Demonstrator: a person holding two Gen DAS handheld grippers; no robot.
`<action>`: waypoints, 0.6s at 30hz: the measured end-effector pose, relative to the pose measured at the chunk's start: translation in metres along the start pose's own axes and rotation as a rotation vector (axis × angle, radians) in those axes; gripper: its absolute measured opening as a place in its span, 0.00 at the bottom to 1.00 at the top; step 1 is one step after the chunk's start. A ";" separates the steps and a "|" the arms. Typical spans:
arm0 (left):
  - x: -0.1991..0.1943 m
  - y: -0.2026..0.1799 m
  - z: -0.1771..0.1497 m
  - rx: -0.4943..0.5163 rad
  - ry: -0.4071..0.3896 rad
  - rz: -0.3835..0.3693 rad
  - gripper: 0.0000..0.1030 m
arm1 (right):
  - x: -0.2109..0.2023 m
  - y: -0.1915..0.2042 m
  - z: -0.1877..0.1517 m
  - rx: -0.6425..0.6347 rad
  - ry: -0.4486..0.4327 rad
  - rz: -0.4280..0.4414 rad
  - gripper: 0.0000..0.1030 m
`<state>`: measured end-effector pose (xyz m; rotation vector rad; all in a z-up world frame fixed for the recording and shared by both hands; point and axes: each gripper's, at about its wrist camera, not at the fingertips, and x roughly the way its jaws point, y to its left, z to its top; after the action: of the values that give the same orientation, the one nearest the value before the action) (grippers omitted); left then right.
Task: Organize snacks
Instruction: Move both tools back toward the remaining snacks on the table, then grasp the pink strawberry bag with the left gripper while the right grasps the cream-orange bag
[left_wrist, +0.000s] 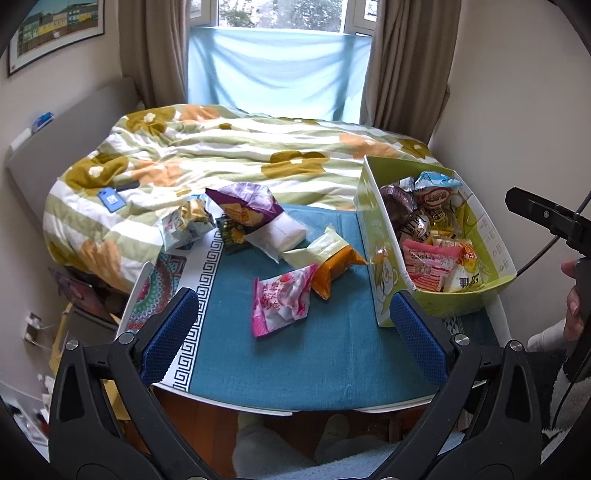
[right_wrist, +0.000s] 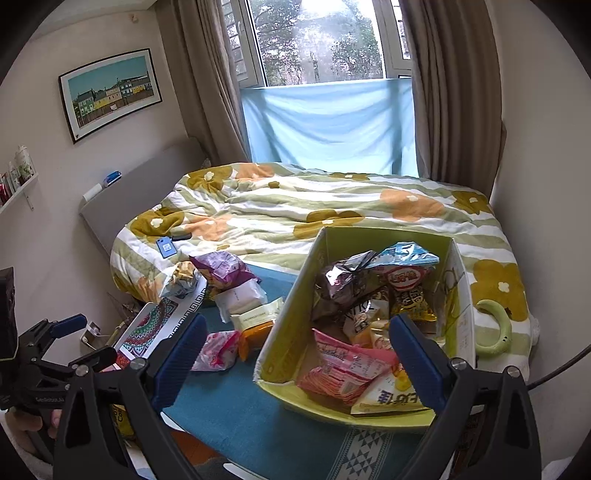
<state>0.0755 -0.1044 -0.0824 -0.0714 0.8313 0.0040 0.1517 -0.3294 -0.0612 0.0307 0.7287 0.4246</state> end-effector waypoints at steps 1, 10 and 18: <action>0.005 0.004 0.001 0.009 0.006 -0.015 0.99 | 0.002 0.005 -0.001 0.002 -0.001 -0.003 0.95; 0.052 0.043 0.012 0.126 0.099 -0.152 0.99 | 0.041 0.056 -0.006 0.101 0.028 -0.047 0.95; 0.122 0.069 0.009 0.219 0.174 -0.278 0.99 | 0.087 0.094 -0.021 0.246 0.064 -0.103 0.95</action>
<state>0.1625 -0.0379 -0.1710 0.0201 0.9847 -0.3587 0.1612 -0.2118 -0.1166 0.2107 0.8389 0.2369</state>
